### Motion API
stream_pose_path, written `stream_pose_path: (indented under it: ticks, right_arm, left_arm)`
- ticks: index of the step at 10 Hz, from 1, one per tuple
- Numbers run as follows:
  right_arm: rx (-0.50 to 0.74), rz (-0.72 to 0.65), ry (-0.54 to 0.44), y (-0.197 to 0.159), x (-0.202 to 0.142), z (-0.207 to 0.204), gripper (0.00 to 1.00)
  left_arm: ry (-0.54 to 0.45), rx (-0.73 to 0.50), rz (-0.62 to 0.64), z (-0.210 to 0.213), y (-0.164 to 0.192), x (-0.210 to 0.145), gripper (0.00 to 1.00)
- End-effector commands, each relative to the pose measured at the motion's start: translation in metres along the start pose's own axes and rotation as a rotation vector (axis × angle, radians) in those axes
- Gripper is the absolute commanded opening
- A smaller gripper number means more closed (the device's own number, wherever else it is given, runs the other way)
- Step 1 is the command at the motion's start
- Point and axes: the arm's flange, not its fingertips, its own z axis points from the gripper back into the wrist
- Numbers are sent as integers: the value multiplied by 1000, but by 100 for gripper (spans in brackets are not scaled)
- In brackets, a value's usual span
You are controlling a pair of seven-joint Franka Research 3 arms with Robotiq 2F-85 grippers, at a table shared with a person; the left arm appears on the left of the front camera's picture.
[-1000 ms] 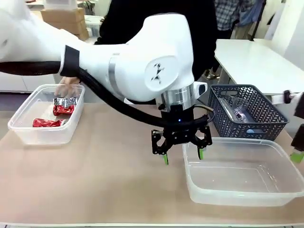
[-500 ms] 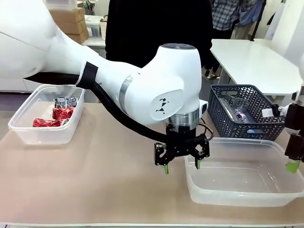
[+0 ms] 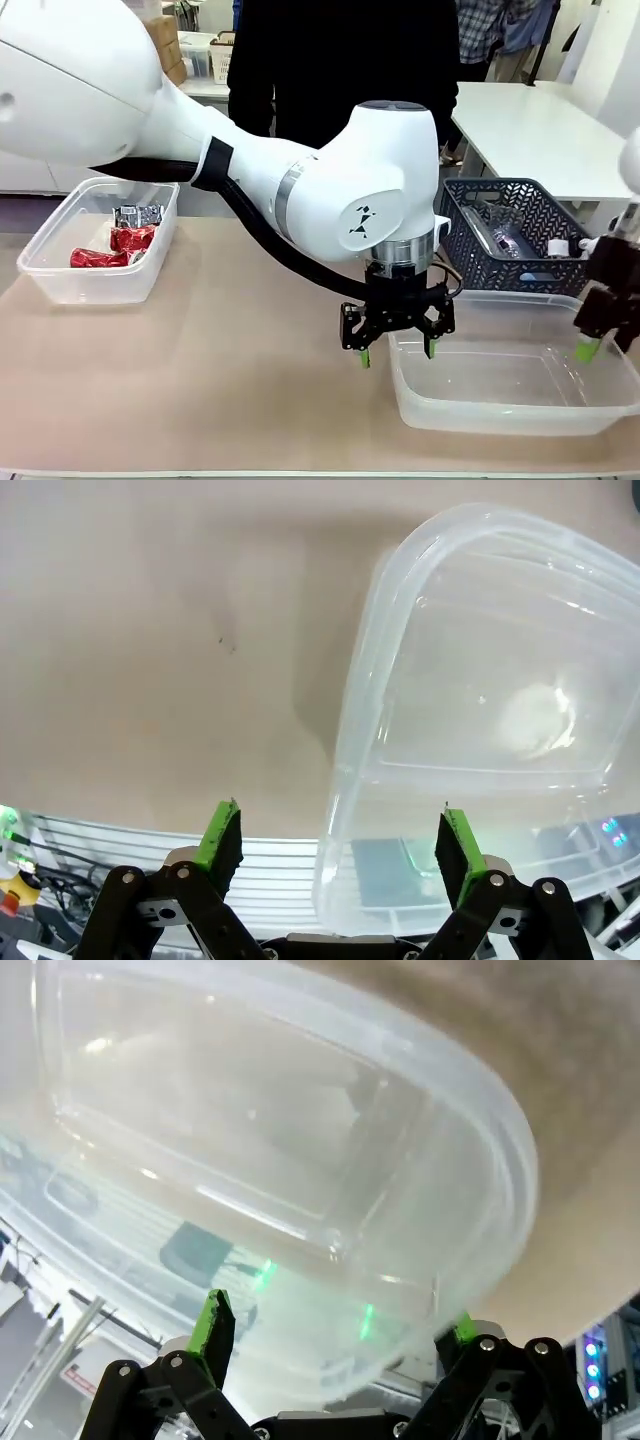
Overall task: Sort the waste into each basket.
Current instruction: Pick up the Organizing box on the right side of the table and lift it.
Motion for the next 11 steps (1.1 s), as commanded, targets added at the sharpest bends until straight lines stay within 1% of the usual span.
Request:
stream_pose_path:
  ticks: [1,2,4,5,6,7,8,9,10,11]
  right_arm:
    - [49,44,-30,15,-51,-102,100]
    - [52,47,-34,14,-53,-100,100]
    - [11,18,-58,9,-57,-97,100]
    - [-8,9,-74,10,-59,-97,100]
    - [-4,2,-91,10,-61,-93,45]
    - [-30,-23,-111,8,-63,-87,45]
    - [-31,-34,-133,8,-66,-82,0]
    - [-80,-86,-151,8,-67,-79,39]
    - [-115,-133,-185,10,-68,-77,0]
    - [-144,-174,-223,12,-69,-75,0]
  left_arm:
    - [3,10,-4,2,-3,3,100]
    - [4,22,-1,1,-5,4,100]
    - [27,30,-5,-2,-8,5,100]
    - [34,50,3,-5,-9,5,44]
    - [34,60,-1,-6,-10,5,40]
    - [25,62,-4,-6,-9,5,0]
    - [22,56,-6,-6,-8,6,0]
    - [15,54,-5,-7,-6,6,0]
    - [11,50,-3,-6,-5,7,14]
    - [10,47,0,-6,-3,8,5]
